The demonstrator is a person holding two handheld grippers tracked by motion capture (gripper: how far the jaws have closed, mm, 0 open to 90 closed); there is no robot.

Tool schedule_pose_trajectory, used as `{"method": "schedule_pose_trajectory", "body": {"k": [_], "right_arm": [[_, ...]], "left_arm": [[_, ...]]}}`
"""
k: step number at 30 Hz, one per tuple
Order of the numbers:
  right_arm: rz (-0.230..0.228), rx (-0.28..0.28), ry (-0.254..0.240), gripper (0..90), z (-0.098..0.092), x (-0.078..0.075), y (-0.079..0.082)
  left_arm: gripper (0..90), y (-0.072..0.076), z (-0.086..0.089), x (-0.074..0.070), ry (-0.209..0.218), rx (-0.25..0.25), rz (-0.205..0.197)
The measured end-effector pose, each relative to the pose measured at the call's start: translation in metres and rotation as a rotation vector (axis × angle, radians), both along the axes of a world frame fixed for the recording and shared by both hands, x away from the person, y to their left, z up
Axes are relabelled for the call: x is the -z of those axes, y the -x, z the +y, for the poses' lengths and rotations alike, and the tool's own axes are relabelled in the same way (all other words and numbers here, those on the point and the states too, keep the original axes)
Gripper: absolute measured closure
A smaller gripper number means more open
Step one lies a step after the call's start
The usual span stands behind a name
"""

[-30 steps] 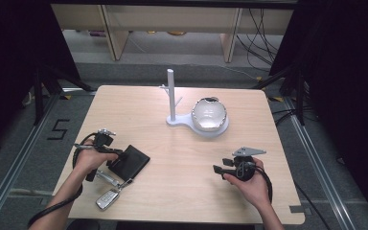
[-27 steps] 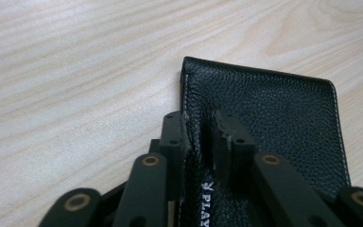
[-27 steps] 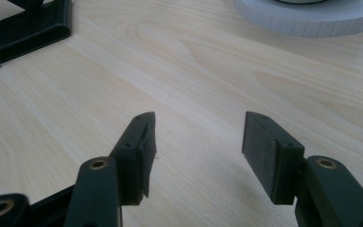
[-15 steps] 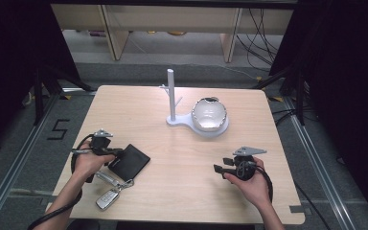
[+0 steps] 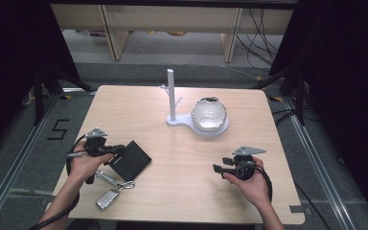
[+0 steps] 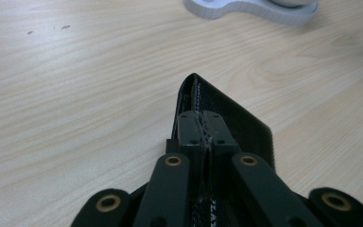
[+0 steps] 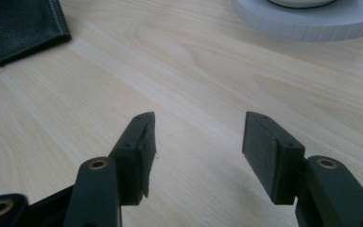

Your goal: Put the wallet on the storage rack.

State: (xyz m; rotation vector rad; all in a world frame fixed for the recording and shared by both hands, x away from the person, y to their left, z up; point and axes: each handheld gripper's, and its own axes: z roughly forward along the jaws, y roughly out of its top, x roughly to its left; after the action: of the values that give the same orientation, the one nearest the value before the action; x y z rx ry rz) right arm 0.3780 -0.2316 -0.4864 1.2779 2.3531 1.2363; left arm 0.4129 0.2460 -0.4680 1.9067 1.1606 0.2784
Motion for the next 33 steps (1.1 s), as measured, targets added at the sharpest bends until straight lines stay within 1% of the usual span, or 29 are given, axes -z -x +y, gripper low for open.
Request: {"method": "schedule_pose_trajectory", "body": {"k": [2,3,4,5,6,7,8,9,10,11,12,13,14,15,16,17,19,20,22,23,24,25,26,27,28,29,30,32,33], "right_arm": [[0.003,-0.002,0.001,45.8,0.000,0.000,0.000],[0.003,-0.002,0.001,45.8,0.000,0.000,0.000],[0.006,-0.003,-0.010,45.8,0.001,0.000,0.000],[0.029,0.011,-0.017,45.8,0.003,-0.001,0.002],[0.024,0.000,-0.023,45.9,0.004,-0.002,0.001],[0.024,0.000,-0.023,45.9,0.004,-0.002,0.001],[0.018,-0.013,-0.036,45.9,0.006,-0.004,0.000],[0.018,-0.013,-0.036,45.9,0.006,-0.004,0.000],[-0.007,-0.038,-0.026,45.9,0.008,-0.007,-0.003],[-0.007,-0.038,-0.026,45.9,0.008,-0.007,-0.003],[-0.010,-0.045,-0.032,45.9,0.010,-0.009,-0.004],[-0.012,-0.070,-0.049,45.8,0.016,-0.014,-0.006],[-0.012,-0.070,-0.049,45.8,0.016,-0.014,-0.006],[-0.014,-0.087,-0.056,45.8,0.018,-0.015,-0.008],[-0.018,-0.106,-0.072,45.6,0.023,-0.019,-0.009],[-0.020,-0.150,-0.093,45.3,0.030,-0.025,-0.012],[-0.024,-0.165,-0.100,45.2,0.033,-0.028,-0.013],[-0.030,-0.214,-0.127,44.2,0.046,-0.038,-0.015],[-0.037,-0.225,-0.124,43.4,0.048,-0.041,-0.016],[-0.063,-0.270,-0.124,42.4,0.055,-0.045,-0.019],[-0.067,-0.298,-0.136,41.7,0.061,-0.048,-0.020],[-0.083,-0.319,-0.140,40.4,0.068,-0.051,-0.022],[-0.094,-0.348,-0.125,39.6,0.073,-0.055,-0.025],[-0.121,-0.376,-0.122,37.9,0.084,-0.057,-0.029],[-0.121,-0.376,-0.122,37.9,0.084,-0.057,-0.029],[-0.124,-0.388,-0.120,37.2,0.089,-0.059,-0.031],[-0.132,-0.407,-0.123,36.0,0.095,-0.060,-0.035],[-0.123,-0.440,-0.141,33.9,0.103,-0.060,-0.039],[-0.120,-0.445,-0.137,33.4,0.105,-0.061,-0.041]], "left_arm": [[87.9,0.003,-0.002,-0.003,0.013,0.005,-0.018],[88.0,0.003,-0.002,-0.003,0.013,0.005,-0.018],[88.0,0.004,-0.003,-0.005,0.014,0.019,-0.028],[88.1,0.006,-0.004,-0.007,0.021,0.022,-0.038],[88.2,0.008,-0.007,-0.011,0.038,0.027,-0.055],[88.3,0.008,-0.007,-0.011,0.038,0.027,-0.055],[88.4,0.011,-0.009,-0.016,0.035,0.042,-0.072],[88.4,0.011,-0.009,-0.016,0.035,0.042,-0.072],[88.4,0.012,-0.011,-0.018,0.045,0.045,-0.079],[88.4,0.012,-0.011,-0.019,0.049,0.052,-0.082],[88.4,0.013,-0.012,-0.021,0.055,0.055,-0.088],[88.5,0.015,-0.015,-0.024,0.057,0.065,-0.101],[88.5,0.015,-0.015,-0.024,0.057,0.065,-0.101],[88.5,0.016,-0.016,-0.027,0.059,0.069,-0.118],[88.6,0.017,-0.017,-0.030,0.053,0.074,-0.119],[88.6,0.019,-0.020,-0.033,0.065,0.082,-0.136],[88.6,0.022,-0.023,-0.039,0.064,0.102,-0.148],[88.6,0.025,-0.026,-0.043,0.068,0.115,-0.159],[88.6,0.027,-0.031,-0.048,0.077,0.131,-0.173],[88.6,0.028,-0.034,-0.051,0.081,0.151,-0.175],[88.6,0.029,-0.037,-0.054,0.091,0.158,-0.181],[88.6,0.030,-0.040,-0.056,0.096,0.171,-0.188],[88.6,0.031,-0.044,-0.059,0.100,0.187,-0.186],[88.6,0.032,-0.051,-0.063,0.115,0.210,-0.197],[88.6,0.032,-0.051,-0.063,0.115,0.210,-0.197],[88.6,0.032,-0.057,-0.065,0.135,0.229,-0.203],[88.6,0.032,-0.062,-0.067,0.133,0.245,-0.207],[88.6,0.034,-0.071,-0.070,0.138,0.270,-0.210],[88.6,0.034,-0.077,-0.072,0.137,0.297,-0.209]]}}
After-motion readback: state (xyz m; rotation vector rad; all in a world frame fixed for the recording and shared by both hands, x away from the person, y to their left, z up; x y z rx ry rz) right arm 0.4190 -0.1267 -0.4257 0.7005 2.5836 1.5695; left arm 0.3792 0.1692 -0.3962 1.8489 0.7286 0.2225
